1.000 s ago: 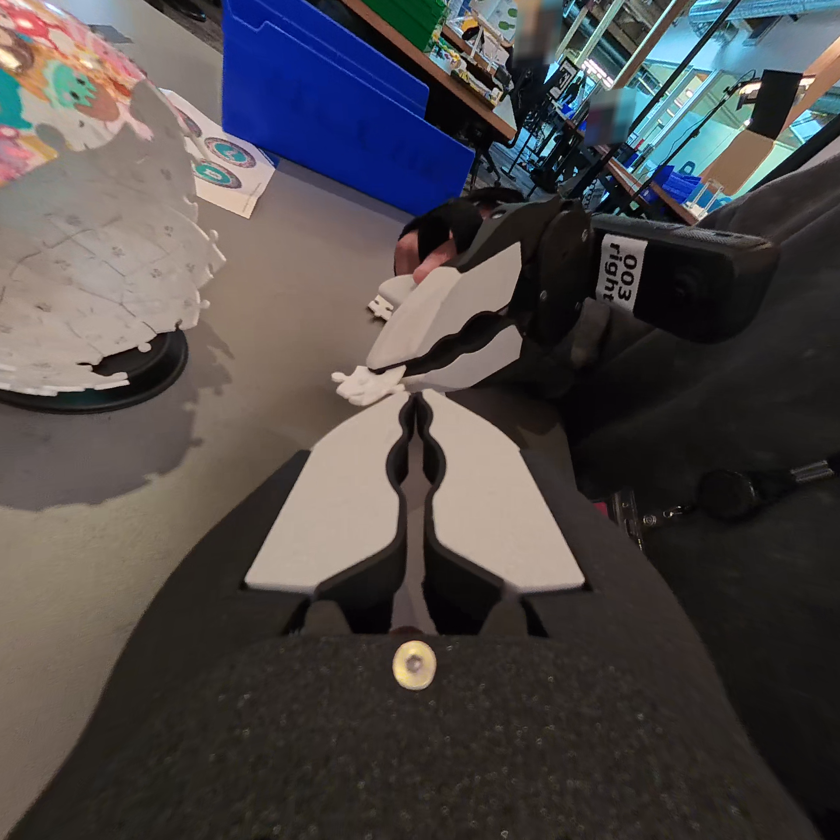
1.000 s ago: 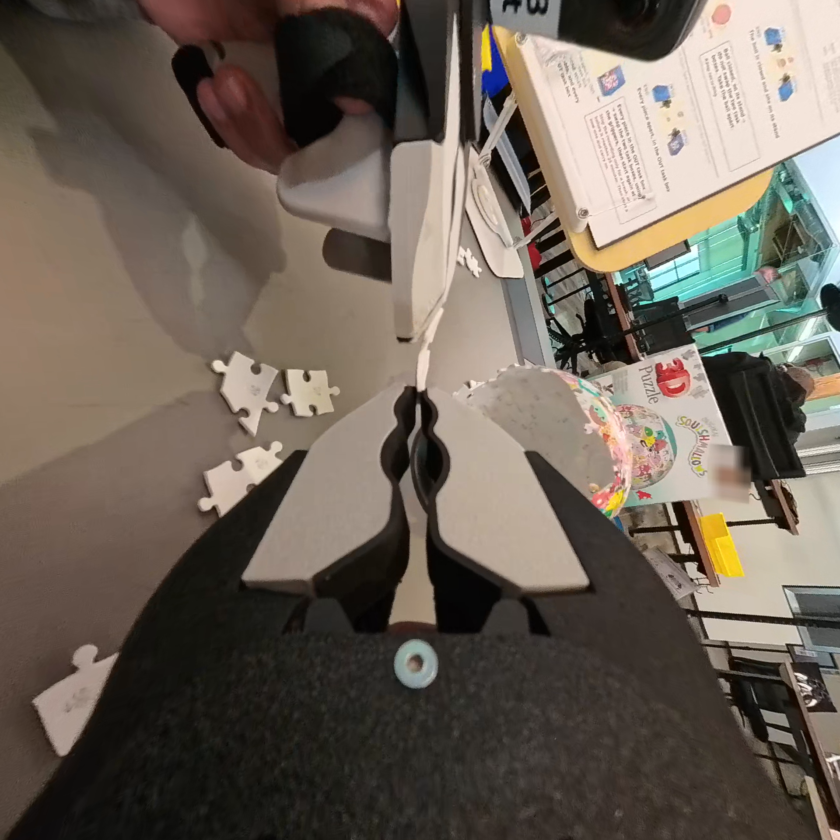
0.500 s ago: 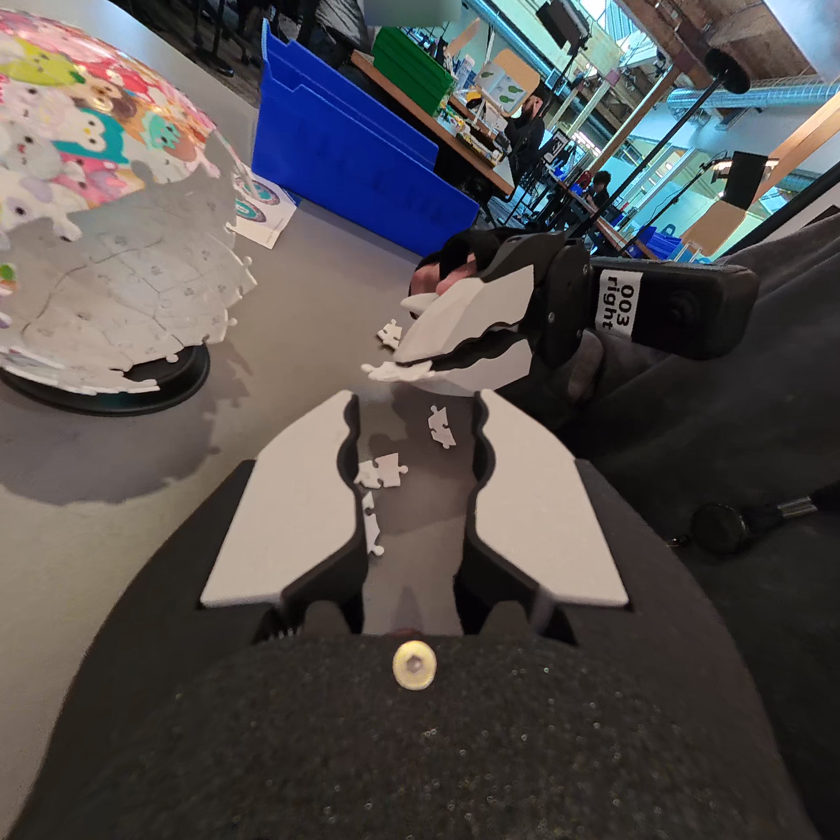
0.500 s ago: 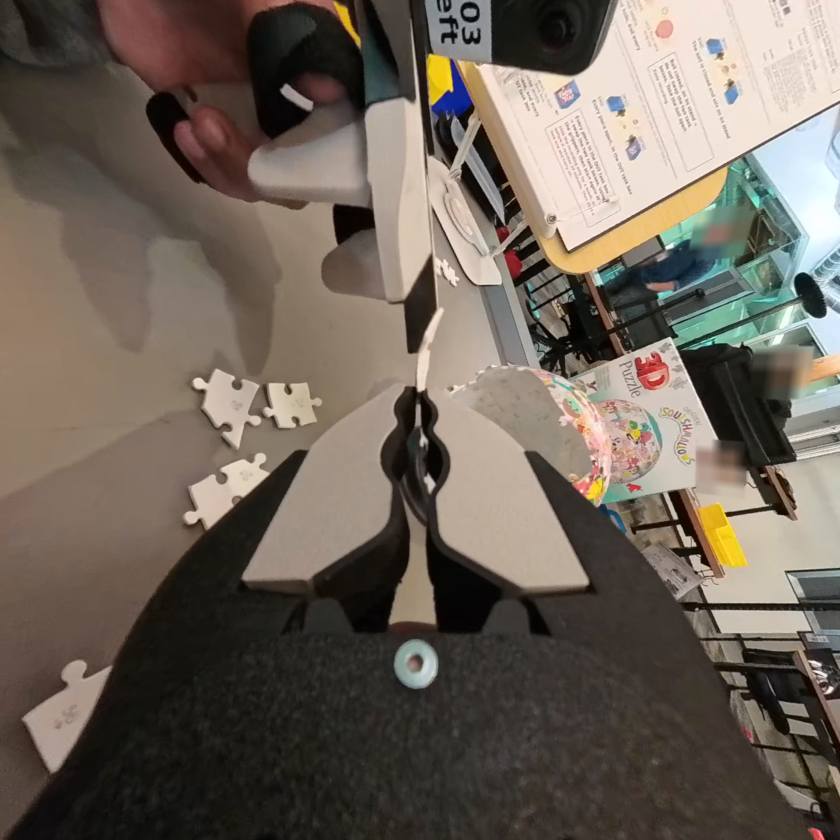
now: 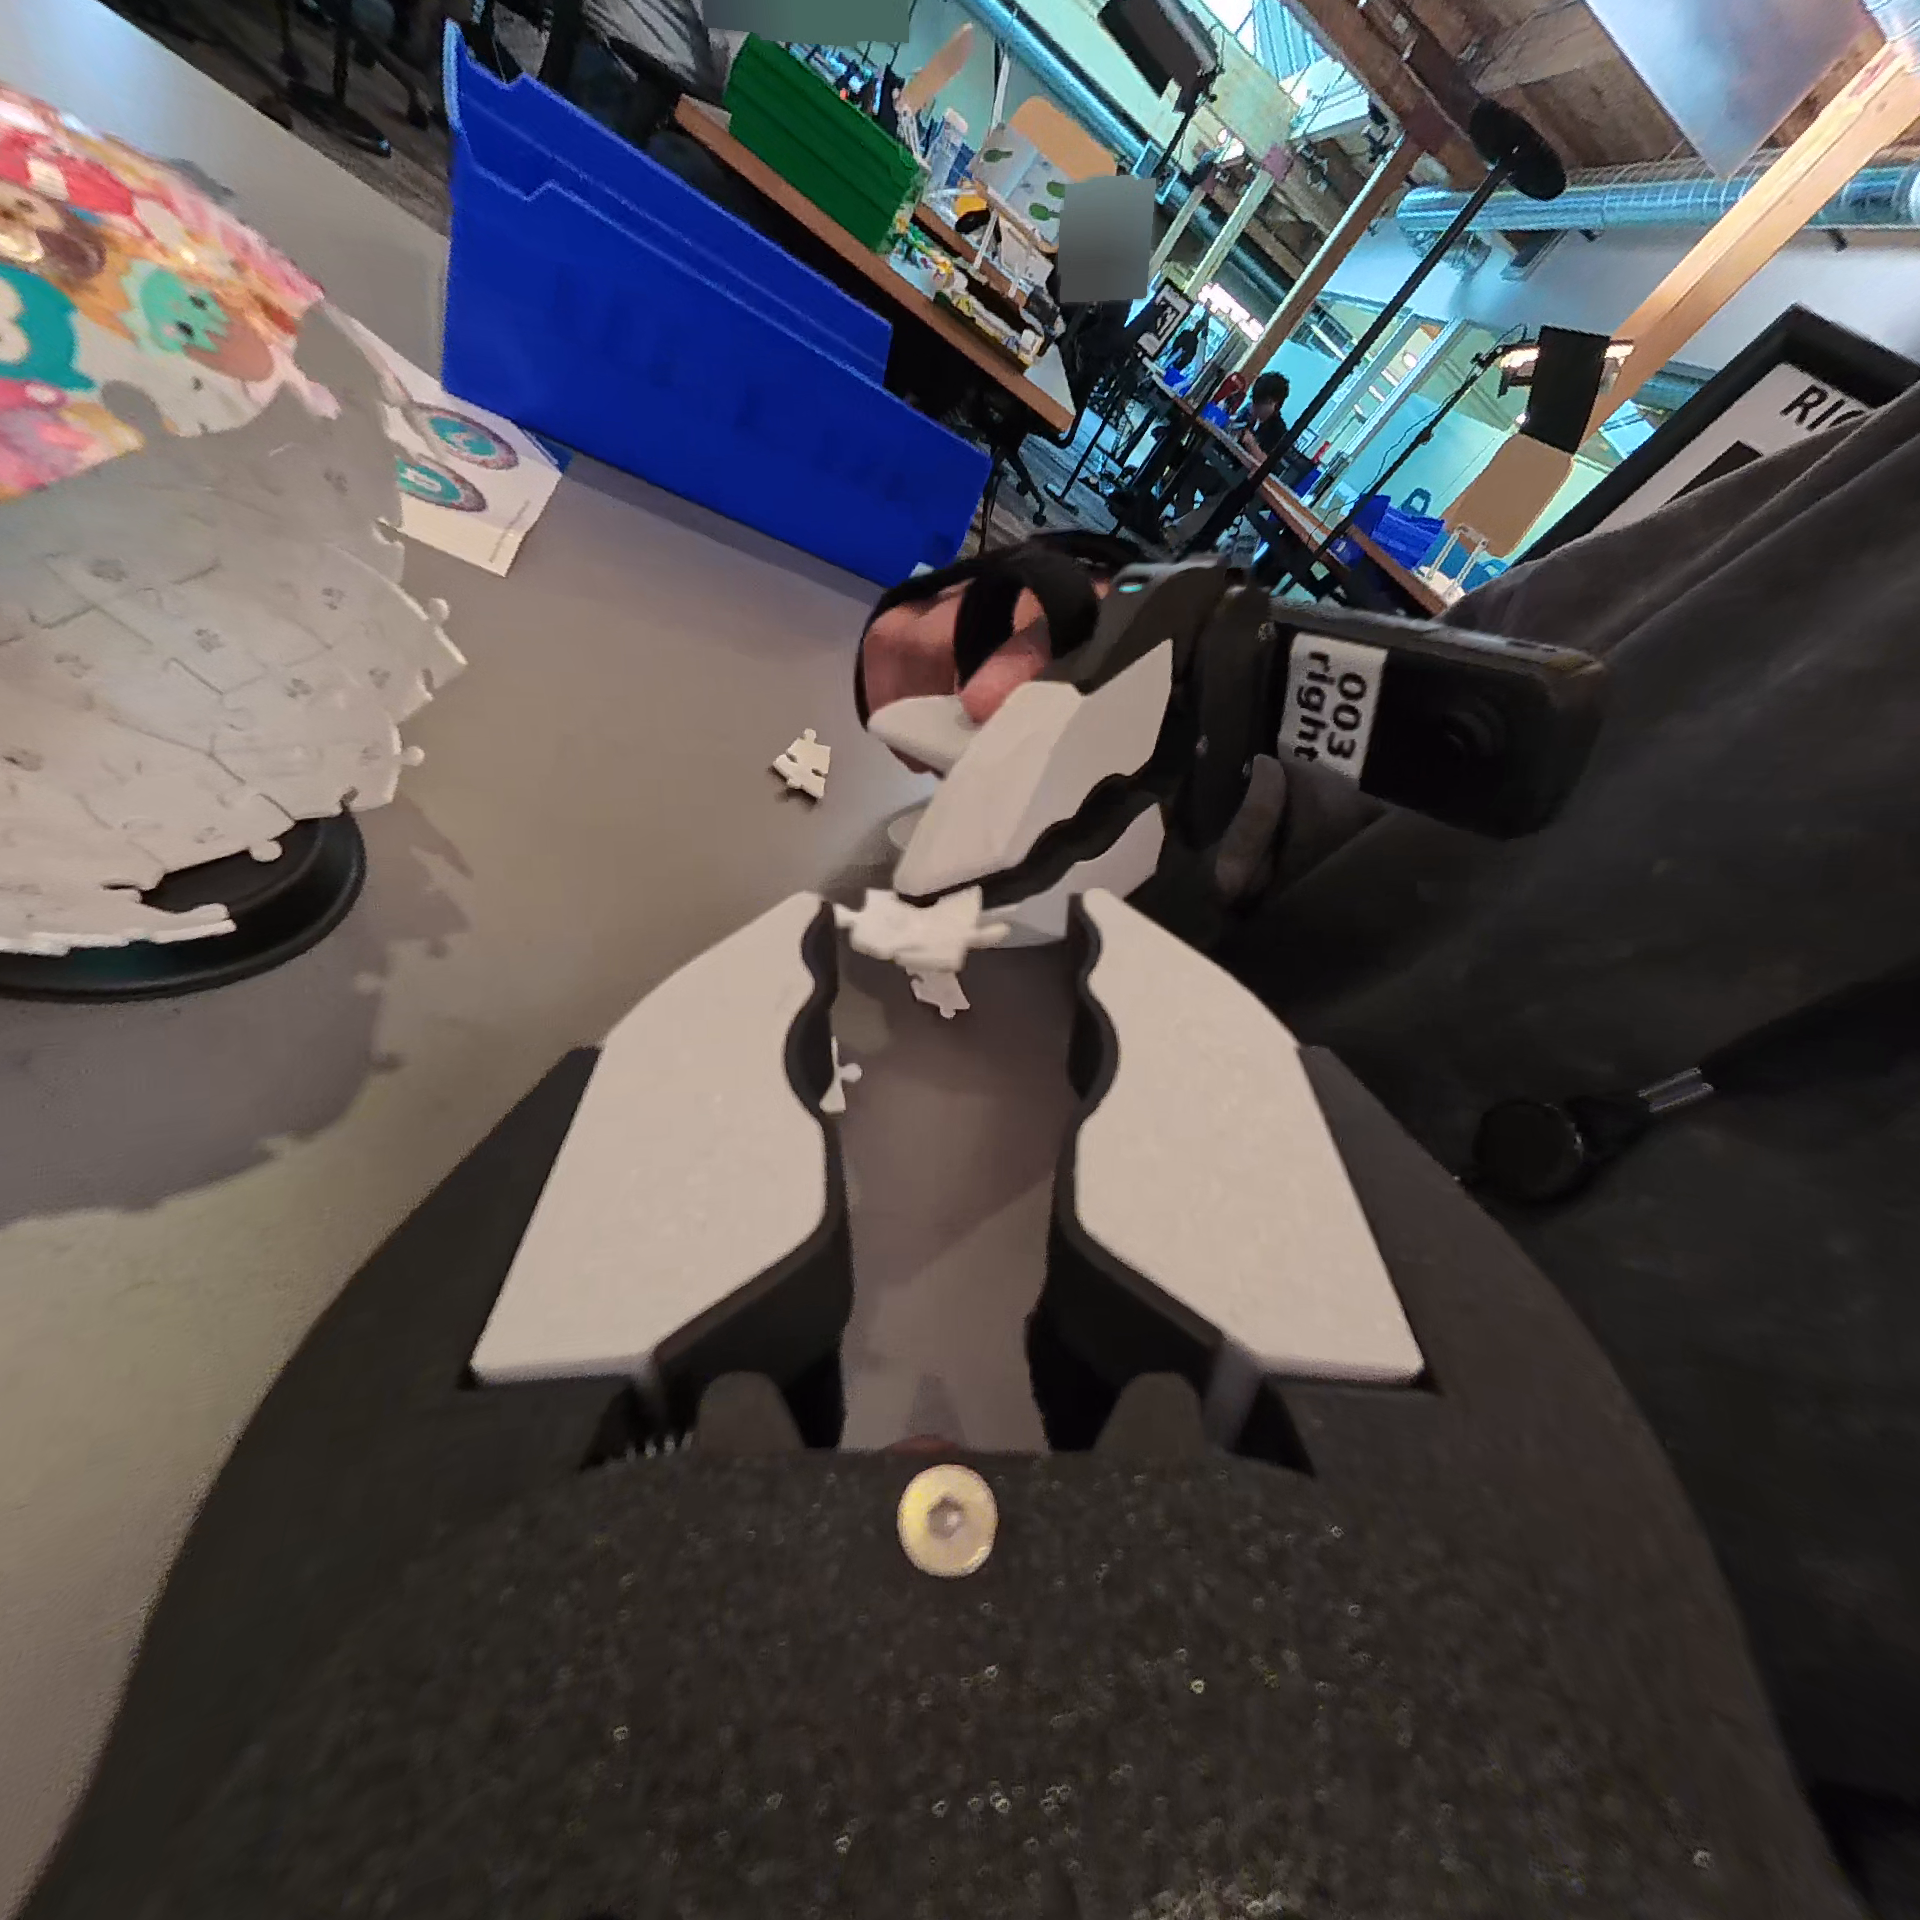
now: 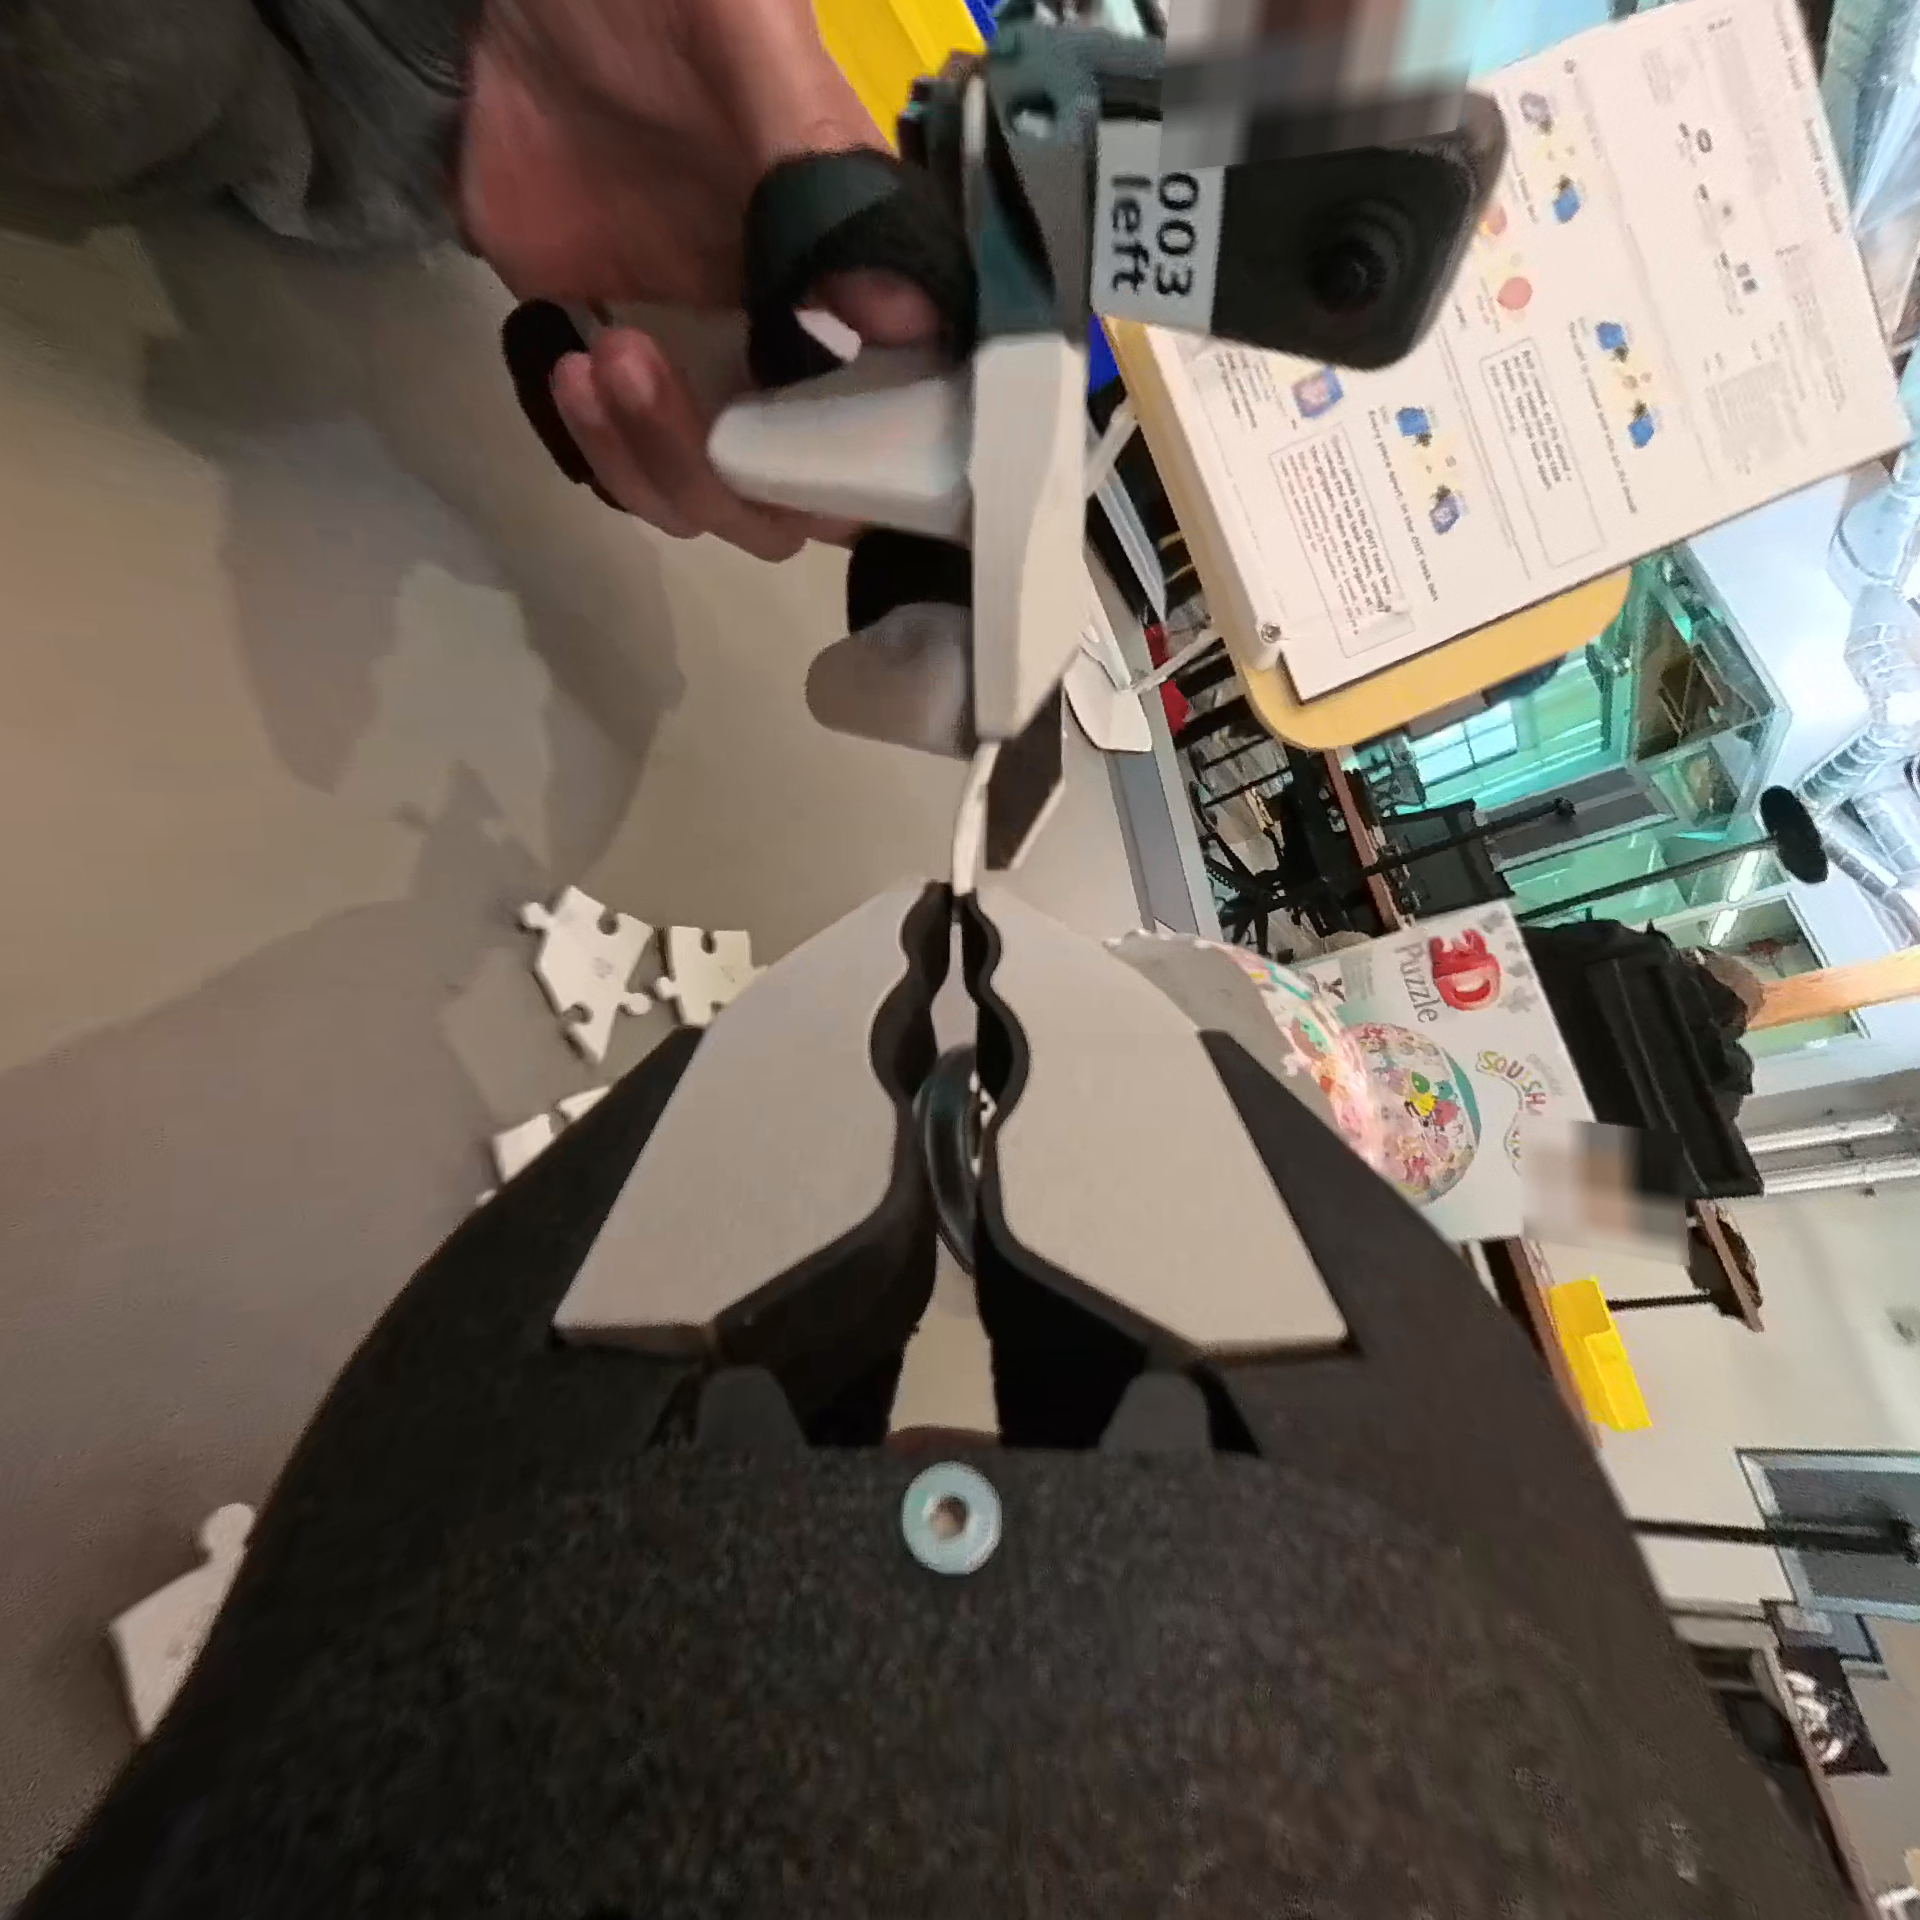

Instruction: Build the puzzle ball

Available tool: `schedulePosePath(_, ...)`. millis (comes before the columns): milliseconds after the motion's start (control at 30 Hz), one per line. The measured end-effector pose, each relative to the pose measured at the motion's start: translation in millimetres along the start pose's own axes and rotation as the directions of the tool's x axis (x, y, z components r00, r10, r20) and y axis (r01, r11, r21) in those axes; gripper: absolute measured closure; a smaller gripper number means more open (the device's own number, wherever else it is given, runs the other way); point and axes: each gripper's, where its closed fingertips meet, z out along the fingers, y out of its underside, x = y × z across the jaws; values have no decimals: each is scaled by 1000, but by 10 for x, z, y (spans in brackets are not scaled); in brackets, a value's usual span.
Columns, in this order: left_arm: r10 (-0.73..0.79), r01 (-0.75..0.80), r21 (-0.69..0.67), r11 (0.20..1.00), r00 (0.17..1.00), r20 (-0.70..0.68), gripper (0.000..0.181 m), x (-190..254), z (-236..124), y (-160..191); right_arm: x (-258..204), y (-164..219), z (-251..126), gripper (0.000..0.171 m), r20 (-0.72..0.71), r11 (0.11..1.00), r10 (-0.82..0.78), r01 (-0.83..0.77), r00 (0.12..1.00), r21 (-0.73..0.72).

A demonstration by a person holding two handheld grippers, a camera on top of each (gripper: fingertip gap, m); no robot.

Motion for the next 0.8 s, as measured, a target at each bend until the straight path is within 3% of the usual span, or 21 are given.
schedulePosePath(167, 11, -9, -50, 999, 998, 57, 152, -83, 23, 84, -23, 50, 37, 169, -5, 999, -39, 39, 999, -32)
schedulePosePath(400, 154, -125, -112, 986, 941, 302, 153, -298, 58, 67, -38, 249, 131, 168, -7, 987, -18, 16, 1000, -160)
schedulePosePath(500, 216, -187, -113, 976, 896, 389, 153, -344, 35, -3, 30, 165, 85, 157, -40, 991, 19, -24, 999, -131)
schedulePosePath(800, 185, -174, -64, 983, 898, 399, 153, -318, 54, -49, 101, 171, 110, 169, -71, 987, 65, -75, 995, -143)
